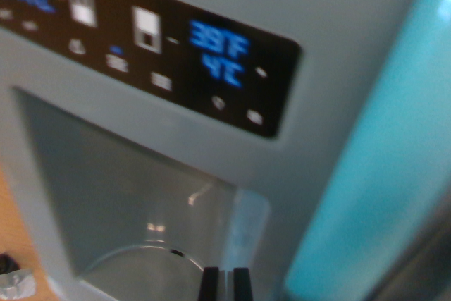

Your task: Close fridge door

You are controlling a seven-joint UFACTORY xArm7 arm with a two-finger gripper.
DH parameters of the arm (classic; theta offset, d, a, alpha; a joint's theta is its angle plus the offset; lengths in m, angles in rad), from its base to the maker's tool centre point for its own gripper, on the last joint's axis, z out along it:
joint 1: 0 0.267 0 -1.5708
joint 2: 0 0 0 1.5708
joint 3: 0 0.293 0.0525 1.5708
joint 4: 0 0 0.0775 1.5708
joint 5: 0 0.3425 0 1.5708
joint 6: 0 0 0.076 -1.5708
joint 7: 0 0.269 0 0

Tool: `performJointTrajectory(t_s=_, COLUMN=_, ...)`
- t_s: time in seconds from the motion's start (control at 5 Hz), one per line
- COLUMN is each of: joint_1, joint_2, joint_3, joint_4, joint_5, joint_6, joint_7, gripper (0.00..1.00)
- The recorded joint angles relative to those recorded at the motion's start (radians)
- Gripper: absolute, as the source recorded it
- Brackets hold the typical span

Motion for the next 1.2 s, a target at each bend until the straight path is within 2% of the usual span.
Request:
performJointTrajectory(t_s=0.2, joint_1=0.0000, joint_2=0.000, joint_3=0.000, joint_4=0.000, joint_5=0.0000, joint_6=0.000, joint_7=0.000, gripper=1.00)
performJointTrajectory(t_s=0.4, joint_1=0.0000, joint_2=0.014, joint_3=-0.017, joint_4=0.008, joint_5=0.0000, joint_6=0.000, joint_7=0.000, gripper=1.00)
performJointTrajectory(t_s=0.6, joint_1=0.0000, joint_2=0.014, joint_3=-0.017, joint_4=0.008, joint_5=0.0000, joint_6=0.000, joint_7=0.000, gripper=1.00)
performJointTrajectory(t_s=0.8, joint_1=0.0000, joint_2=0.024, joint_3=-0.023, joint_4=0.014, joint_5=0.0000, joint_6=0.000, joint_7=0.000, gripper=1.00)
performJointTrajectory(t_s=1.2, joint_1=0.0000, joint_2=0.025, joint_3=-0.023, joint_4=0.015, joint_5=0.0000, joint_6=0.000, joint_7=0.000, gripper=1.00)
